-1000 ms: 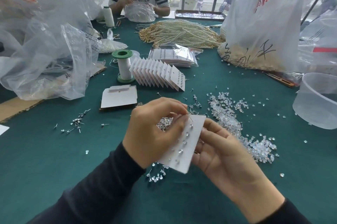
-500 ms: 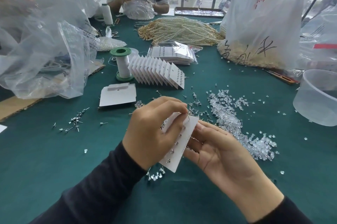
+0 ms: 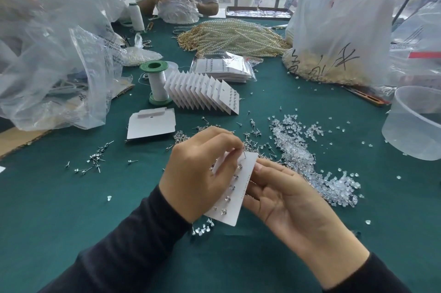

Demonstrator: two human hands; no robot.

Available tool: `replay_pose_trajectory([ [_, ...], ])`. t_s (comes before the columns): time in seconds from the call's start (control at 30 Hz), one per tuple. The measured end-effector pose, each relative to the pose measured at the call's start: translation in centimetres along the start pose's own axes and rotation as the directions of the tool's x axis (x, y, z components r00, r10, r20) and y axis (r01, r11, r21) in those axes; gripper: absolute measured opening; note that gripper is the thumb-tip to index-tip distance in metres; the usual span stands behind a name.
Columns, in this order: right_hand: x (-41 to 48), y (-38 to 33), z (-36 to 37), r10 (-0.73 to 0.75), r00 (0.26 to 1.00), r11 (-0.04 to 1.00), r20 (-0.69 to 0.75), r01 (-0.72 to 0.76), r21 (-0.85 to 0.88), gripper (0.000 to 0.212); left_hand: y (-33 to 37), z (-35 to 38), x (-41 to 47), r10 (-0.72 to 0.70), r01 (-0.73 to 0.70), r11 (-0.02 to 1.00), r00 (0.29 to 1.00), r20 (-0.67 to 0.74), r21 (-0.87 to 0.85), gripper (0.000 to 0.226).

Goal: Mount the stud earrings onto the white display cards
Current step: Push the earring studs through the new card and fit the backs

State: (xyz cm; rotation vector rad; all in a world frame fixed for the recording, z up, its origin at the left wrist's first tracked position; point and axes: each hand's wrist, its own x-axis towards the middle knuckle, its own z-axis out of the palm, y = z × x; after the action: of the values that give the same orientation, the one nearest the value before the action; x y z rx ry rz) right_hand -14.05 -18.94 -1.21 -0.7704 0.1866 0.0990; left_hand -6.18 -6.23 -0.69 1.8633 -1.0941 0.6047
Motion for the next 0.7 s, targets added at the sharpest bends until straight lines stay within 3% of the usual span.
replay_pose_trajectory([
  [0.3, 0.0, -0.1, 0.0, 0.003, 1.000, 1.000, -0.022, -0.003, 0.011, 0.031, 0.0, -0.2, -0.1, 0.028, -0.031, 0.999, 0.997, 0.073, 0.039, 0.011],
  [0.43, 0.1, 0.1, -0.1, -0.014, 0.997, 1.000, -0.082, 0.014, -0.006, 0.033, 0.3, -0.3, 0.0, -0.019, 0.025, 0.998, 0.995, 0.098, -0.055, 0.005],
  [0.57, -0.1, 0.0, 0.2, -0.148, 0.979, 0.985, -0.139, 0.134, -0.109, 0.024, 1.0, -0.6, 0.0, -0.119, 0.161, 0.952, 0.979, 0.168, -0.260, 0.024],
  [0.7, -0.3, 0.1, 0.4, -0.263, 0.940, 0.949, -0.219, 0.211, -0.232, 0.016, 1.5, -0.3, -0.2, -0.106, 0.143, 0.975, 0.972, 0.211, -0.169, 0.037],
])
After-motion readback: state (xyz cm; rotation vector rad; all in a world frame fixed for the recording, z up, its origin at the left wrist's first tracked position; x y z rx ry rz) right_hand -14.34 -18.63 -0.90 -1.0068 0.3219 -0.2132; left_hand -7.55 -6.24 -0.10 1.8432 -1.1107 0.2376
